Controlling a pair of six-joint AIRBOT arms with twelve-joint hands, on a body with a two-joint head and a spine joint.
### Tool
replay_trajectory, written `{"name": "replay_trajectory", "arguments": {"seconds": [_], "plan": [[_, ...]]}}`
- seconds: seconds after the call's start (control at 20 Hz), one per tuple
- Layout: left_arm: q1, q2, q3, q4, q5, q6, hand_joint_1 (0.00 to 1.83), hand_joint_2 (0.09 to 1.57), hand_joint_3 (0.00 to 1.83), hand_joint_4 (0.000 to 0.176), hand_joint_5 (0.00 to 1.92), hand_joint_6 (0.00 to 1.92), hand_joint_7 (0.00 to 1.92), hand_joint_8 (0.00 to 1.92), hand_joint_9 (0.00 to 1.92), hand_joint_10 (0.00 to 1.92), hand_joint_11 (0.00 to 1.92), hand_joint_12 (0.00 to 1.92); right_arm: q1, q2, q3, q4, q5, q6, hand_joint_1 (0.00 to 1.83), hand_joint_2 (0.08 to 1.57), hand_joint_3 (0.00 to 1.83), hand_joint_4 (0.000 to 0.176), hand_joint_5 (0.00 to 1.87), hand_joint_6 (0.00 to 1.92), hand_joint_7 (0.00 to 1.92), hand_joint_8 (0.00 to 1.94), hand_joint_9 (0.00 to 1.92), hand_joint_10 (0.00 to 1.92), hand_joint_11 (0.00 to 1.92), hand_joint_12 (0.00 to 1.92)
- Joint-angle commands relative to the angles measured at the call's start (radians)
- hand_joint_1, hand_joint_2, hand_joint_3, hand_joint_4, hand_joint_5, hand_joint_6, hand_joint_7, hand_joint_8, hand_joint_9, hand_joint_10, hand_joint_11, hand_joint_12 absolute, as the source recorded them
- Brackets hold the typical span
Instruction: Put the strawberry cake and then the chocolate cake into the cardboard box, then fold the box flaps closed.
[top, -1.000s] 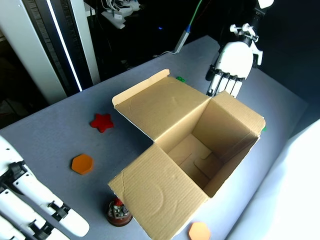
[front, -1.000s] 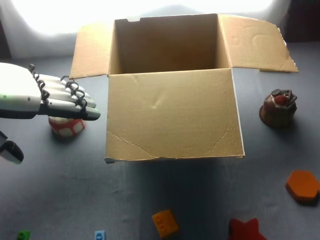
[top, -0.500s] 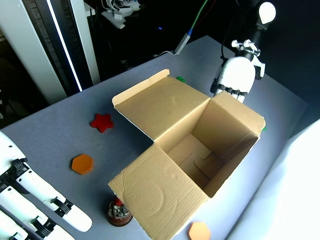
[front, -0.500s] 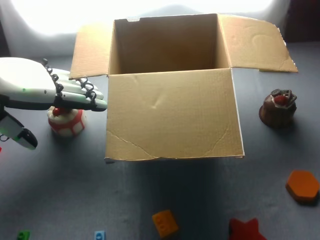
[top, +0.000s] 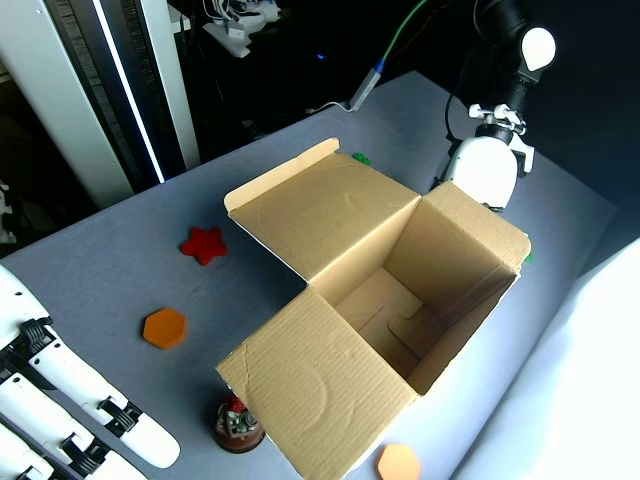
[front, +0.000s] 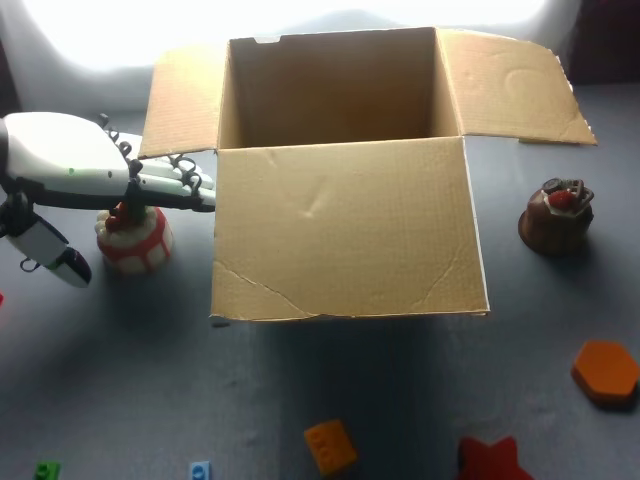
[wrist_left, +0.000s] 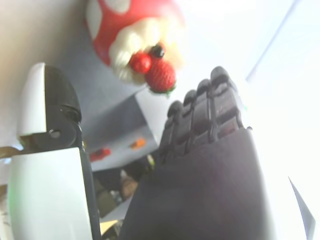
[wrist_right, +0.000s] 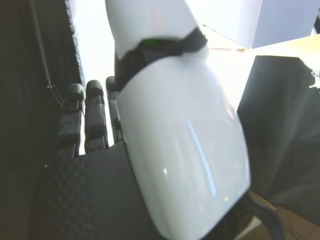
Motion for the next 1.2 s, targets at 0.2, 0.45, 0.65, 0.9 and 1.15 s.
{"name": "replay_trajectory", "arguments": {"seconds": [0.2,0.45,0.65,0.9,1.15], "plan": [[0.024,-0.034,0.068,-0.074,-0.020,0.001,1.22,0.93,0.00,0.022,0.04,0.00,0.00,0.00,0.00,0.00,0.00,0.21,0.010,0.013,0.001,-0.032,0.100,-0.006,1.30,0.93,0.00,0.000,0.00,0.00,0.00,0.00,0.00,0.00,0.00,0.00],[0.025,-0.066,0.107,-0.075,-0.023,0.003,1.26,0.93,0.00,0.029,0.06,0.00,0.00,0.00,0.00,0.00,0.00,0.15,0.009,0.013,0.001,-0.032,0.100,-0.006,1.27,0.95,0.01,0.002,0.00,0.00,0.00,0.00,0.00,0.00,0.00,0.00],[0.025,-0.081,0.126,-0.075,-0.023,0.008,1.23,0.93,0.00,0.041,0.00,0.00,0.00,0.00,0.00,0.00,0.00,0.10,0.008,0.013,0.000,-0.032,0.100,-0.006,1.31,0.93,0.00,0.002,0.01,0.00,0.02,0.01,0.00,0.00,0.00,0.00],[0.024,-0.092,0.128,-0.075,-0.021,0.013,1.21,0.95,0.01,0.031,0.02,0.00,0.00,0.00,0.00,0.00,0.00,0.14,0.008,0.013,0.000,-0.032,0.101,-0.006,1.30,0.95,0.01,0.005,0.00,0.00,0.00,0.00,0.00,0.00,0.00,0.00],[0.030,-0.095,0.133,-0.074,-0.021,0.030,1.23,0.99,0.01,0.053,0.31,0.02,0.35,0.02,0.46,0.07,0.04,1.10,0.007,0.013,0.000,-0.032,0.100,-0.009,1.33,0.95,0.00,0.001,0.00,0.00,0.02,0.01,0.00,0.00,0.00,0.00]]}}
